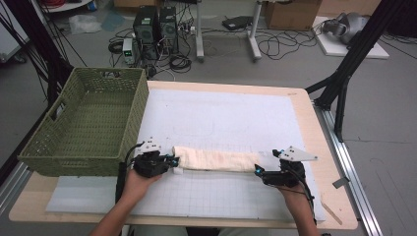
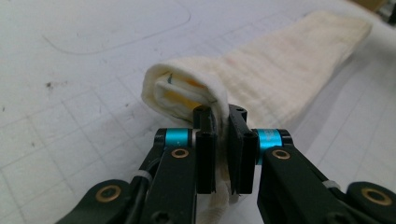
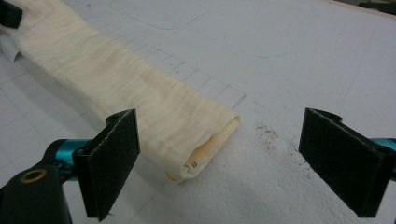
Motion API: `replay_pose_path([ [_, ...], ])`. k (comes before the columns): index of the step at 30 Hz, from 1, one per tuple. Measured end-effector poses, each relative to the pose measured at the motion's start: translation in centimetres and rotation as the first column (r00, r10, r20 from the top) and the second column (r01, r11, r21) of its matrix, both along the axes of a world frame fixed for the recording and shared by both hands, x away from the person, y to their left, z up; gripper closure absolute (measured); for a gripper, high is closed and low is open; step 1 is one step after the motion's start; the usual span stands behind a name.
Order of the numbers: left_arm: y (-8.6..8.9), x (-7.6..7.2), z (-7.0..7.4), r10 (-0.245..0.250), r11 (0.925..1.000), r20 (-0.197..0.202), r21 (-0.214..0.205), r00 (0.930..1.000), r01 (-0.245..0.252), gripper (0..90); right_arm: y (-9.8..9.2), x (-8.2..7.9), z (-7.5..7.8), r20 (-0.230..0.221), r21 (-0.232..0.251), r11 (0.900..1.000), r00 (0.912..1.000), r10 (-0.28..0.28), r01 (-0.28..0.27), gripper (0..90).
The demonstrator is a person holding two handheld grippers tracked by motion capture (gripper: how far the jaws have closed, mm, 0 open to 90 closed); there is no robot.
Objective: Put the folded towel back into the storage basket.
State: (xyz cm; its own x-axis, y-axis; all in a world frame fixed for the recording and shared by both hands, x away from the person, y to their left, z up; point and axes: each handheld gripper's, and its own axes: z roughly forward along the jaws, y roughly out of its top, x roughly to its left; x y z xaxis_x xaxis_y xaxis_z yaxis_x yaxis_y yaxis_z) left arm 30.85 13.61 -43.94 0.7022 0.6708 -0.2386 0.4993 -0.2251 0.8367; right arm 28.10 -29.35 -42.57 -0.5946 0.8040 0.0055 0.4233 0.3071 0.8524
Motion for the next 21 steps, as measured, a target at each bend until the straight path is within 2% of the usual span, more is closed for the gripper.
replay_pose_path([
  [4, 0.0, 0.0, -0.1, -0.004, 1.0000, -0.005, -0.003, 1.0000, 0.004, 82.6, 0.2, 0.1, -0.1, -0.011, -0.003, 1.0000, 0.9999, -0.004, 0.004, 12.5],
  [8, 0.1, 0.0, 0.0, -0.004, 0.9999, -0.006, -0.010, 1.0000, 0.004, 82.6, 0.1, 0.0, 0.1, 0.002, 0.010, 0.9996, 0.9996, -0.027, 0.027, 22.0],
  [10, 0.1, 0.0, 0.0, -0.002, 0.9999, -0.009, -0.011, 1.0000, 0.002, 82.5, 0.2, 0.1, -0.1, -0.018, -0.004, 0.9994, 0.9992, -0.036, 0.036, 25.3],
  [14, 0.1, 0.0, 0.0, 0.004, 1.0000, -0.008, -0.008, 1.0000, -0.004, 82.5, 0.7, 0.3, -0.5, -0.059, 0.005, 0.9998, 0.9980, -0.021, 0.022, 28.6],
  [17, 0.1, 0.0, 0.0, 0.003, 1.0000, -0.008, -0.003, 1.0000, -0.003, 82.5, 1.2, 0.4, -0.9, -0.063, -0.015, 0.9998, 0.9979, -0.015, 0.014, 33.6],
  [21, 0.2, 0.0, -0.1, 0.003, 1.0000, -0.009, 0.000, 1.0000, -0.003, 82.4, 1.5, 0.6, -1.8, -0.097, -0.034, 0.9992, 0.9950, -0.025, 0.022, 37.3],
])
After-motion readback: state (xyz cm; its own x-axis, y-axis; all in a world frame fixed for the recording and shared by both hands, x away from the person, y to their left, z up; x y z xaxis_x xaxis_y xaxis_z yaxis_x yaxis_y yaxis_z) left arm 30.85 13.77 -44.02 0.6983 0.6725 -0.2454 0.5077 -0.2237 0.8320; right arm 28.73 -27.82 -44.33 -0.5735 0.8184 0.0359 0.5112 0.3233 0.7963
